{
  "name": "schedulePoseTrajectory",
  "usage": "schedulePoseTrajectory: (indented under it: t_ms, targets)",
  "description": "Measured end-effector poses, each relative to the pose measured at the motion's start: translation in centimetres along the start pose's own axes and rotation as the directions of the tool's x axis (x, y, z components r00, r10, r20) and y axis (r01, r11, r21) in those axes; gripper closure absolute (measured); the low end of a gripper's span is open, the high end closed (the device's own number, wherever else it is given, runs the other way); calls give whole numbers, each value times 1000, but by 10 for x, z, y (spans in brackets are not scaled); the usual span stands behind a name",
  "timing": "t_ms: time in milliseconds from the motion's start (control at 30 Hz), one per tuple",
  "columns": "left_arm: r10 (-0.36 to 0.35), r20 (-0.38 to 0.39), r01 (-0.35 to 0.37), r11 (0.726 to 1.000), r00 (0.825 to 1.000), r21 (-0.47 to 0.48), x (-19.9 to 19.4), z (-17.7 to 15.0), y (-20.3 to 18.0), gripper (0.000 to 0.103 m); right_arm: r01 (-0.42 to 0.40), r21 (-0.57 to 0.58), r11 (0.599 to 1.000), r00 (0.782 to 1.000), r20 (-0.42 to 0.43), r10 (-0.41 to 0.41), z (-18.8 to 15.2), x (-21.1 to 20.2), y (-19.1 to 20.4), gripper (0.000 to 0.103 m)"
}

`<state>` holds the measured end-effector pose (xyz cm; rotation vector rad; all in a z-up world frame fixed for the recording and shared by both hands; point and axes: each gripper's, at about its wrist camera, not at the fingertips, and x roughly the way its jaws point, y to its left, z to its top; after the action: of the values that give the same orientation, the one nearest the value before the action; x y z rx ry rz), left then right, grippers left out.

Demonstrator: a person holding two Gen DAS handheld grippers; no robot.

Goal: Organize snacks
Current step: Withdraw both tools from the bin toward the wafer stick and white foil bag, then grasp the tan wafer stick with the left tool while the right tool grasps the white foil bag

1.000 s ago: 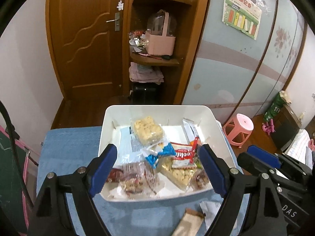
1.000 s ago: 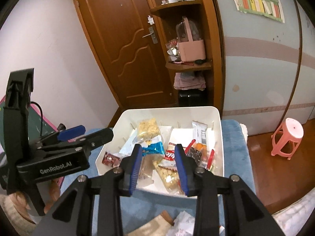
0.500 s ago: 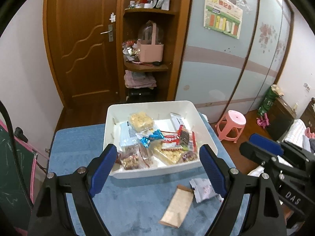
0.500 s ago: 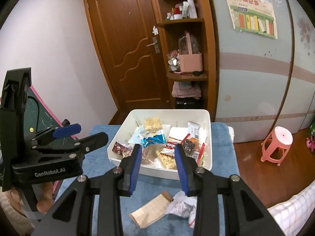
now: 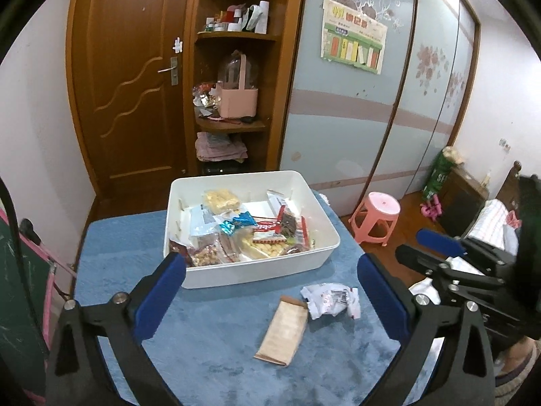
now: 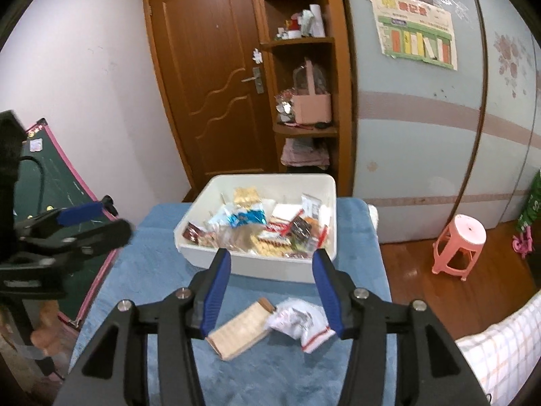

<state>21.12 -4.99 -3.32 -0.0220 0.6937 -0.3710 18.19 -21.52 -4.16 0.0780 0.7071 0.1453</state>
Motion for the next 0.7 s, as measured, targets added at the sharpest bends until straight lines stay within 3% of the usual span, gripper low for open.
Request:
schedulePoseTrajectory:
  t_ms: [233, 367, 700]
  targets:
    - [-16, -25, 16, 1000, 1000, 6, 25, -40, -7, 2, 18, 82, 996, 998, -68, -12, -34, 28, -28, 46]
    - [-1, -100, 2, 1000, 995, 10, 60, -70, -13, 2, 27, 119, 993, 992, -124, -12, -53, 52, -42, 46]
    - [35, -301, -23, 999, 953, 43, 144, -127, -18, 2, 49, 52, 997, 976, -214, -37, -85, 97, -45, 46]
